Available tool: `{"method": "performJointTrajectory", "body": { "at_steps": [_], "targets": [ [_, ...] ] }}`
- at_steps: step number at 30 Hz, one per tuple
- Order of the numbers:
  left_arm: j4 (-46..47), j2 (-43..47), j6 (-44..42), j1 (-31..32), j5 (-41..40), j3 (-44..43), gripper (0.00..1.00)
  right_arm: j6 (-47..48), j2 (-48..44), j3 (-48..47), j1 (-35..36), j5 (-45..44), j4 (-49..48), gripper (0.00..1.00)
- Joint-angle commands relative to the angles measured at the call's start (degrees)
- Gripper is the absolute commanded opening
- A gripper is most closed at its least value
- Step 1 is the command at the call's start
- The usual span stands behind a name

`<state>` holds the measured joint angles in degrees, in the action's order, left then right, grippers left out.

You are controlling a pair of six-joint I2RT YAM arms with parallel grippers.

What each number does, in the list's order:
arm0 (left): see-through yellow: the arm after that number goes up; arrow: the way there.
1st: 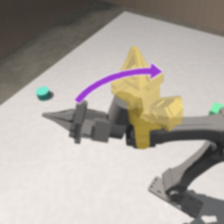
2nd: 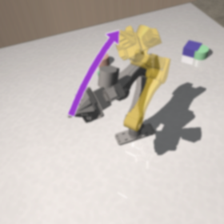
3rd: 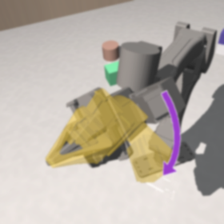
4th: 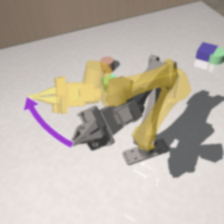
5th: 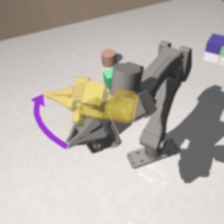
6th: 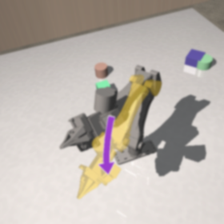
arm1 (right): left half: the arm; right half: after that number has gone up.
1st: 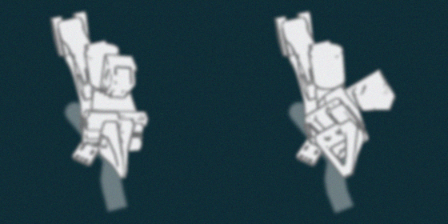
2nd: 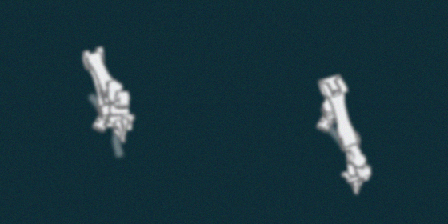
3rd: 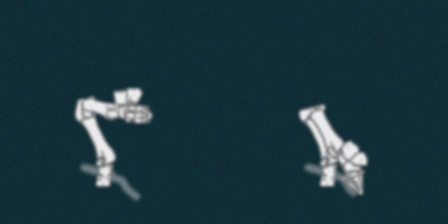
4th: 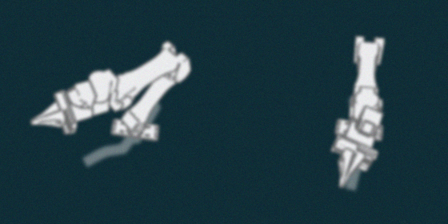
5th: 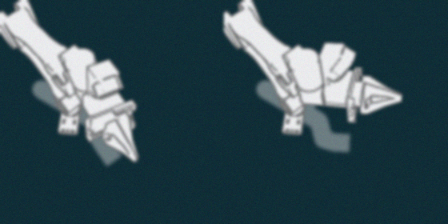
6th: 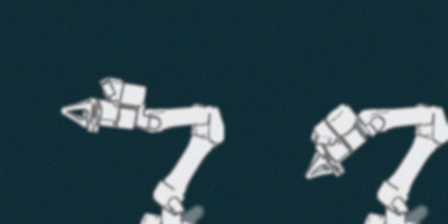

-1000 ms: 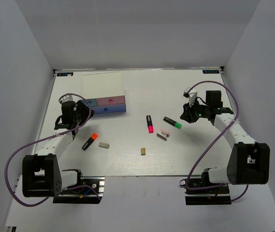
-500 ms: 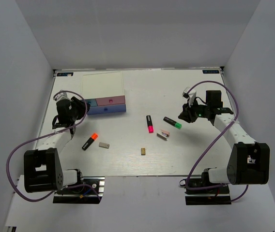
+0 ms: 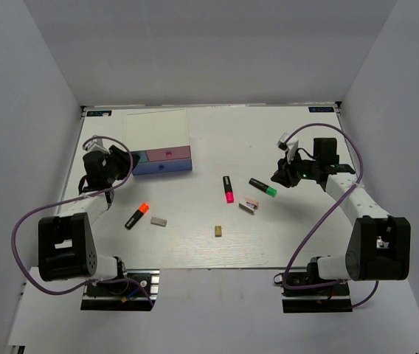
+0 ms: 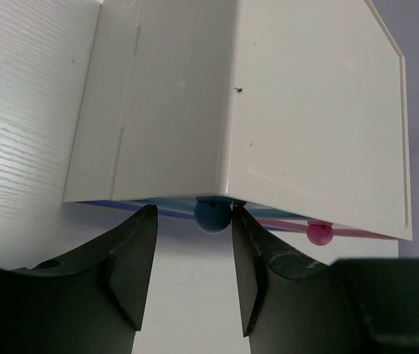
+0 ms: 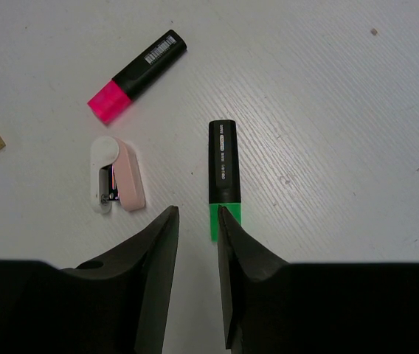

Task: Sort the stationery into containers
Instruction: Open the drawer

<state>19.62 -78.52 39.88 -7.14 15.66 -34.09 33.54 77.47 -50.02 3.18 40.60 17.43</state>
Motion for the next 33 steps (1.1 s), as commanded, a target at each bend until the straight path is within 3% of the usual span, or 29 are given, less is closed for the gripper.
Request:
{"method": "performJointTrajectory", "body": {
  "at_steps": [1, 16, 22, 27, 33],
  "targets": [
    [1.74, -0.58, -0.85, -0.42, 2.01, 0.07, 0.55, 0.91, 0.58, 0.01, 0.16, 0.71, -1.52, 0.34],
    [7.89, -4.62, -0.85, -1.48, 5.34, 1.21, 0.49, 1.53, 0.66, -0.52, 0.16, 0.18, -0.47, 0.34],
    [9.48, -5.77, -1.38, -2.00, 6.40, 0.69, 0.37, 2.41, 1.01, -0.87, 0.07, -0.17, 0.06, 0.34],
    [10.00, -6.38, -1.38, -2.53, 7.72, 0.69, 0.20, 2.67, 1.10, -1.40, -0.01, -0.43, 0.41, 0.34],
    [8.60, -3.76, -3.05, -2.53, 10.00, 2.70, 0.13, 2.58, 1.54, -1.75, 0.16, -0.08, 0.41, 0.34]
  ]
}}
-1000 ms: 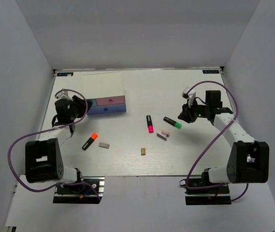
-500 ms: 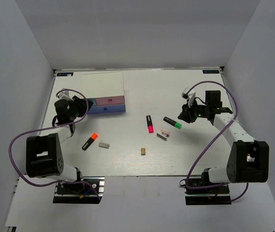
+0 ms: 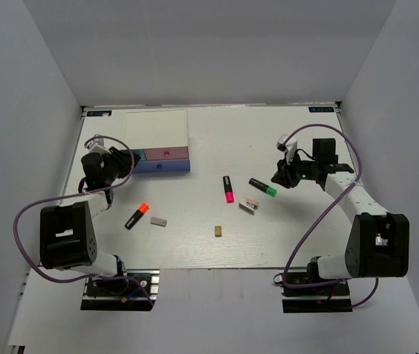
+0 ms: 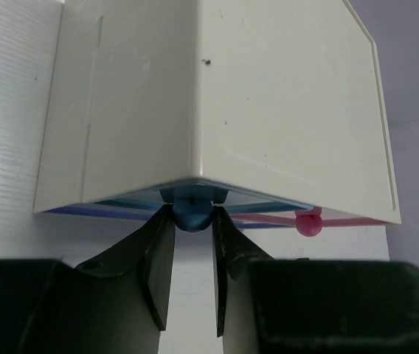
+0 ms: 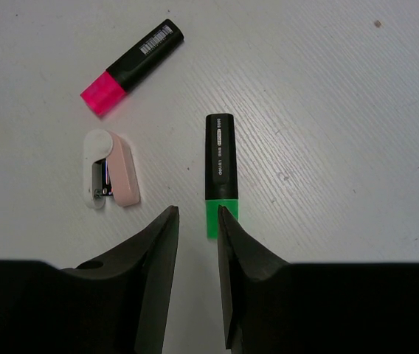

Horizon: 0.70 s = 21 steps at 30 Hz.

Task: Sort the stationery into containers
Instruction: Open the drawer

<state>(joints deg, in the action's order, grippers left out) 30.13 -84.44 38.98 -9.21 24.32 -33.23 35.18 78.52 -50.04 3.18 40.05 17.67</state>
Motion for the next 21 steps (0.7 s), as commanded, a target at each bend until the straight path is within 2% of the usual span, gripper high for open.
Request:
{"method": "performJointTrajectory", "body": {
  "at_steps": [1, 11, 16, 17, 18, 19, 20, 21],
  "targets": [
    [-3.05, 2.87, -2.94, -0.46, 1.35, 2.99, 0.13, 1.03, 0.49, -1.73, 0.25, 0.46, 0.17, 0.34],
    [-10.35, 14.21, -5.14, -0.46, -0.58, 10.21, 0.11, 1.03, 1.81, -2.25, 0.25, 1.25, 0.08, 0.35],
    [-13.96, 18.34, -5.14, -0.46, -2.51, 11.88, 0.10, 1.03, 2.16, -2.43, 0.42, 1.61, 0.17, 0.42],
    [-14.74, 19.13, -5.67, -0.46, -2.52, 11.88, 0.13, 1.03, 2.08, -2.43, 0.42, 1.78, 0.00, 0.51],
    [-15.44, 19.14, -5.67, -0.46, -3.04, 11.88, 0.20, 1.29, 2.25, -2.52, 0.51, 2.04, 0.26, 0.59],
    [-15.45, 19.14, -5.67, -0.46, -3.05, 11.88, 0.45, 1.30, 2.25, -2.43, 0.51, 2.66, 0.95, 0.67],
    [-15.97, 19.14, -6.28, -0.46, -3.05, 11.88, 0.55, 2.69, 2.42, -2.78, 0.60, 3.53, 1.22, 0.75],
    [-16.59, 19.14, -6.29, -0.46, -3.05, 11.35, 0.63, 3.66, 2.43, -3.04, 0.77, 5.28, 2.97, 0.87]
  ]
}}
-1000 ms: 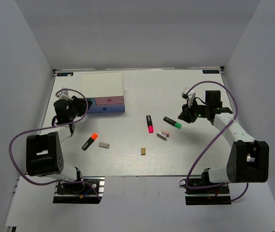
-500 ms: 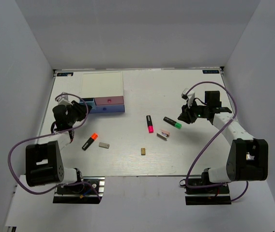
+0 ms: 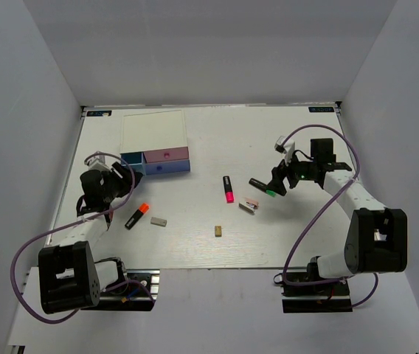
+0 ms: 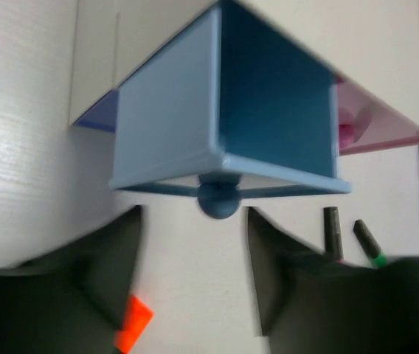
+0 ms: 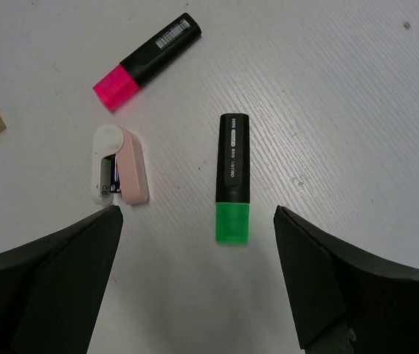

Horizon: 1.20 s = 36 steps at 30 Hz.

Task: Sort the stationery into containers
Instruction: Open the drawer, then grab a piece of stationery with the right arm

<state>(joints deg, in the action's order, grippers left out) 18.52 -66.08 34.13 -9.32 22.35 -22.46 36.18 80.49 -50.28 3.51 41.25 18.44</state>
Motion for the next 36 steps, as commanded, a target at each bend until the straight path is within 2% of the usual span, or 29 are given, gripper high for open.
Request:
{"method": "performJointTrajectory", "body": {
  "at_steps": [1, 2, 5, 8, 10, 11, 12, 13, 14, 15, 16, 17, 18, 19, 21, 23, 24, 27, 29, 36],
  "targets": [
    [-4.99, 0.78, -1.96, -0.35, -1.08, 0.57, 0.74, 5.80, 0.98, -3.07, 0.62, 4.71, 3.87, 0.90],
    [-5.60, 1.30, -1.96, -0.35, -1.08, -0.04, 0.77, 6.61, 1.16, -3.42, 1.14, 5.58, 4.58, 0.90],
    [-7.26, 2.09, -2.49, -0.35, -1.08, -1.27, 0.79, 10.03, 1.95, -4.47, 2.29, 8.57, 7.13, 0.90],
    [-10.69, 4.55, -3.54, -0.35, -1.08, -2.58, 0.79, 13.89, 2.74, -4.82, 3.95, 8.84, 8.80, 0.84],
    [-15.33, 7.79, -4.86, 0.35, -1.69, -3.46, 0.79, 16.10, 3.71, -5.44, 5.01, 9.54, 10.30, 0.69],
    [-16.93, 9.12, -5.73, 0.97, -2.39, -4.25, 0.77, 20.72, 3.71, -5.88, 5.37, 10.59, 13.52, 0.61],
    [-18.59, 10.44, -5.74, 0.97, -2.40, -4.26, 0.75, 22.16, 3.80, -6.32, 6.94, 11.64, 14.69, 0.44],
    [-21.74, 11.67, -6.35, 0.97, -2.40, -4.26, 0.70, 23.65, 4.06, -6.41, 7.65, 12.44, 16.70, 0.36],
    [-23.17, 14.46, -6.36, 0.97, -1.88, -4.26, 0.55, 27.76, 3.98, -6.58, 8.44, 12.71, 18.20, 0.28],
    [-24.23, 15.88, -6.36, 0.97, -1.09, -4.26, 0.46, 28.84, 4.15, -6.32, 10.79, 13.14, 19.00, 0.22],
    [-26.32, 17.29, -5.83, 0.97, -0.47, -3.74, 0.39, 29.72, 4.15, -6.15, 11.78, 13.15, 19.88, 0.23],
    [-27.65, 18.44, -5.31, 0.97, 0.06, -2.95, 0.29, 31.82, 4.15, -5.88, 13.53, 13.06, 20.14, 0.28],
    [-28.97, 20.36, -5.30, 0.97, 0.93, -2.94, 0.25, 33.50, 4.50, -5.79, 15.80, 12.97, 20.67, 0.36],
    [-31.59, 21.16, -5.30, 0.97, 1.55, -2.25, 0.22, 34.56, 4.68, -5.36, 17.83, 12.10, 20.76, 0.47],
    [-33.98, 23.70, -3.38, 0.97, 2.61, -1.62, 0.22, 35.88, 5.82, -5.26, 20.99, 11.05, 20.33, 0.55],
    [-34.51, 25.73, -1.53, 0.97, 3.83, -0.39, 0.35, 35.89, 7.13, -5.18, 24.17, 9.73, 19.71, 0.60],
    [-35.04, 26.61, 0.30, 0.97, 3.84, -0.39, 0.52, 35.71, 7.92, -5.09, 25.22, 9.11, 18.75, 0.62],
    [-36.97, 27.76, 1.64, 0.97, 3.84, -0.39, 0.64, 33.35, 10.55, -4.83, 31.37, 6.21, 14.79, 0.66],
    [-38.47, 27.76, 2.16, 0.97, 3.84, -1.62, 0.68, 29.40, 12.23, -5.00, 34.19, 3.15, 10.49, 0.70],
    [-41.55, 28.99, 2.17, 0.97, 3.32, -2.33, 0.69, 20.25, 15.40, -3.95, 41.75, -6.25, 0.47, 0.70]
  ]
}}
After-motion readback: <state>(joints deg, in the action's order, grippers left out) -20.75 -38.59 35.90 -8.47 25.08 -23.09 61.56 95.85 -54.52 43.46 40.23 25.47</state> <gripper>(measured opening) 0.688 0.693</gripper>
